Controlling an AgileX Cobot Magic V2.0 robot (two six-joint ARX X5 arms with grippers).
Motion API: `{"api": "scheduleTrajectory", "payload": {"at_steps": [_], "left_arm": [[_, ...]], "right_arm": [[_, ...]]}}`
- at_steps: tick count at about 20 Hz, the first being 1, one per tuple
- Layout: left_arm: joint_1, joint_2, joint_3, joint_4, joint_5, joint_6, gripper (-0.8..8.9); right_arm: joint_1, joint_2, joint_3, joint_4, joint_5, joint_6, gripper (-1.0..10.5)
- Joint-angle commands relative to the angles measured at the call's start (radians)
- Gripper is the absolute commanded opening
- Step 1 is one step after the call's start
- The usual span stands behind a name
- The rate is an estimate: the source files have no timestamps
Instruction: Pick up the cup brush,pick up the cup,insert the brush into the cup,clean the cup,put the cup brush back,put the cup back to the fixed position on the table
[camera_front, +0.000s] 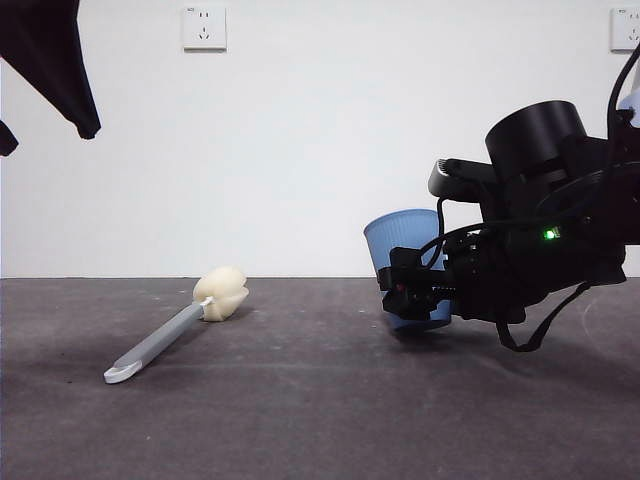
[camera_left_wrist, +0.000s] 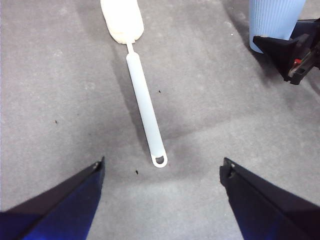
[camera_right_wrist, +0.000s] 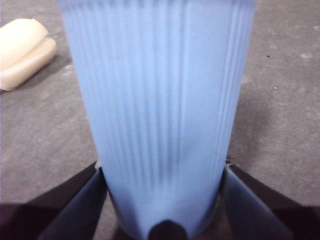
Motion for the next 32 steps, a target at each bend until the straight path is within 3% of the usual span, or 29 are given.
{"api": "scheduleTrajectory", "payload": {"at_steps": [1,7,10,14,18,23,30,32], "left_arm": [[0.000,-0.002,-0.005,0.008,-0.003,0.011,3.86],[0.000,-0.001,-0.005,0.008,-0.005,0.011,3.86],[0.000,-0.001,-0.005,0.008,-0.005,0.011,3.86],[0.000,-0.001,-0.005,0.005,-0.005,0.011,3.86],[0.000,-0.001,-0.005,0.005,-0.005,0.011,3.86],[0.000,-0.001,-0.005,0.004,-0.005,0.011,3.86],[0.000,-0.001,-0.005,-0.024,-0.001,0.011,3.86],[0.000,-0.001,-0.005,-0.038,0.000,0.016,3.85]], "right_arm": [[0.000,0.013,-0.003,-0.082,-0.031,0.006,-0.1],[0.025,0.013,-0.003,-0.203,-0.027,0.006,0.2],[0.026,0.013,-0.003,-0.221,-0.027,0.007,2.3],[0.026,0.006,-0.003,-0.263,-0.027,0.029,2.8],[0.026,-0.031,-0.003,-0.337,-0.027,0.029,4.8],[0.026,-0.154,-0.003,-0.443,-0.027,0.034,4.8],[0.040,-0.500,-0.003,-0.926,-0.031,0.071,4.8],[0.043,-0.634,-0.003,-1.092,-0.076,0.070,4.8]]}}
